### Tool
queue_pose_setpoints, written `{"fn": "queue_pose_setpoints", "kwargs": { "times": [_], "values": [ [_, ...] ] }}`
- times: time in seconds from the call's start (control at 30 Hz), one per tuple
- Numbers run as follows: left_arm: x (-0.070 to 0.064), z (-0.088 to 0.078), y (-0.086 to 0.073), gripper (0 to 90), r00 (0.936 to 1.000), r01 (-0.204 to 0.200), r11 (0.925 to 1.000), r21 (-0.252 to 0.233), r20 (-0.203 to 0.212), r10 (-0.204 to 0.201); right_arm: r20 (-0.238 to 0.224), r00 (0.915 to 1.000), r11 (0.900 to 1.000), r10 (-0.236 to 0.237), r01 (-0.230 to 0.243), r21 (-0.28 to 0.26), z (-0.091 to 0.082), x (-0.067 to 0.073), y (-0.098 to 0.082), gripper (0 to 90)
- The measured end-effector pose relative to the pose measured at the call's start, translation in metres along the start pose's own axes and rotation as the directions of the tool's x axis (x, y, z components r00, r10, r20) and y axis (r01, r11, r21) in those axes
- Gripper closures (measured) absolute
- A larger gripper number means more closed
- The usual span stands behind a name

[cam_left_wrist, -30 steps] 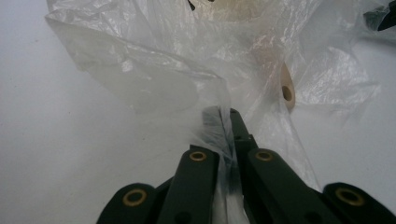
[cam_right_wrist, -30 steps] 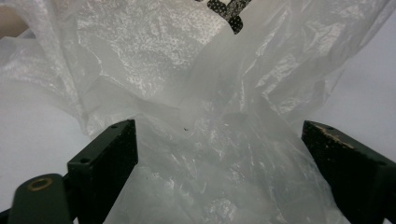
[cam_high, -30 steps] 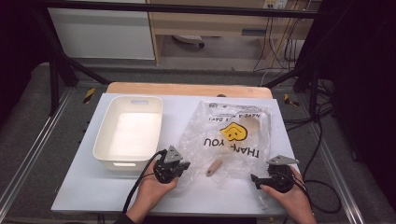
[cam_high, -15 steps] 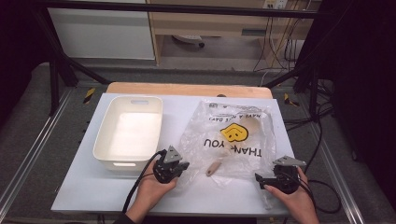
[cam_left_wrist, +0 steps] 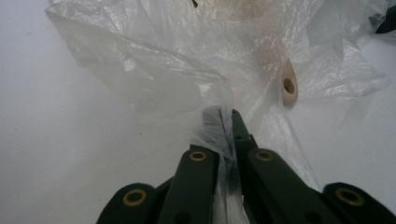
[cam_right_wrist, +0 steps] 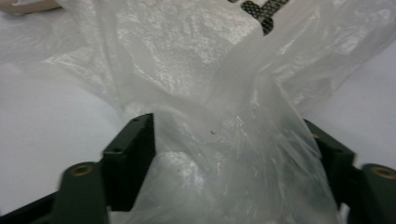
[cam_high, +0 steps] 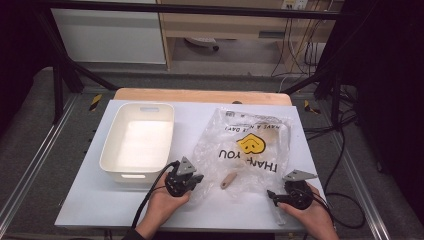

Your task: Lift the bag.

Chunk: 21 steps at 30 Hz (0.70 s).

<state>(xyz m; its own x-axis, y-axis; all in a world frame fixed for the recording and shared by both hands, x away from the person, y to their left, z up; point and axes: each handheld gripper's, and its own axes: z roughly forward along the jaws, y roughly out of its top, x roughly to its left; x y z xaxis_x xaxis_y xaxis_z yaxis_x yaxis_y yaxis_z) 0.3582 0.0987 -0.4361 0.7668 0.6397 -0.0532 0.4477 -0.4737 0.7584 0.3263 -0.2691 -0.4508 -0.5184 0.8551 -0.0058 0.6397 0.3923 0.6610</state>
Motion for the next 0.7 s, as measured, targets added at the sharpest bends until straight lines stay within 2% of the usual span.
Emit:
{"fn": "queue_pose_setpoints", "kwargs": {
  "times": [0.07, 0.3, 0.4, 0.5, 0.53, 0.7],
  "values": [
    [0.000, 0.001, 0.000, 90.0, 1.0000, 0.001, 1.0000, 0.000, 0.001, -0.001, -0.018, 0.9995, 1.000, -0.028, 0.028, -0.005, -0.001, 0.002, 0.000, 44.5],
    [0.000, 0.001, 0.002, 90.0, 1.0000, 0.005, 1.0000, -0.006, 0.002, -0.005, -0.063, 0.9949, 0.997, -0.078, 0.079, 0.013, 0.000, 0.010, 0.006, 77.3],
    [0.000, 0.000, 0.002, 90.0, 1.0000, 0.007, 1.0000, -0.007, 0.003, -0.007, -0.082, 0.9924, 0.995, -0.092, 0.094, 0.018, 0.001, 0.011, 0.009, 87.5],
    [0.000, -0.002, 0.004, 90.0, 0.9999, 0.011, 0.9999, -0.007, 0.011, -0.011, -0.085, 0.9900, 0.993, -0.113, 0.116, 0.029, 0.002, 0.012, 0.013, 90.0],
    [0.001, -0.003, 0.006, 90.0, 0.9999, 0.010, 0.9999, -0.008, 0.013, -0.010, -0.098, 0.9899, 0.994, -0.102, 0.106, 0.028, 0.002, 0.012, 0.014, 90.0],
    [0.005, -0.014, 0.019, 90.0, 0.9994, 0.022, 0.9995, -0.022, 0.027, -0.021, -0.112, 0.9870, 0.993, -0.115, 0.115, -0.013, -0.005, 0.015, 0.027, 90.0]
  ]
}}
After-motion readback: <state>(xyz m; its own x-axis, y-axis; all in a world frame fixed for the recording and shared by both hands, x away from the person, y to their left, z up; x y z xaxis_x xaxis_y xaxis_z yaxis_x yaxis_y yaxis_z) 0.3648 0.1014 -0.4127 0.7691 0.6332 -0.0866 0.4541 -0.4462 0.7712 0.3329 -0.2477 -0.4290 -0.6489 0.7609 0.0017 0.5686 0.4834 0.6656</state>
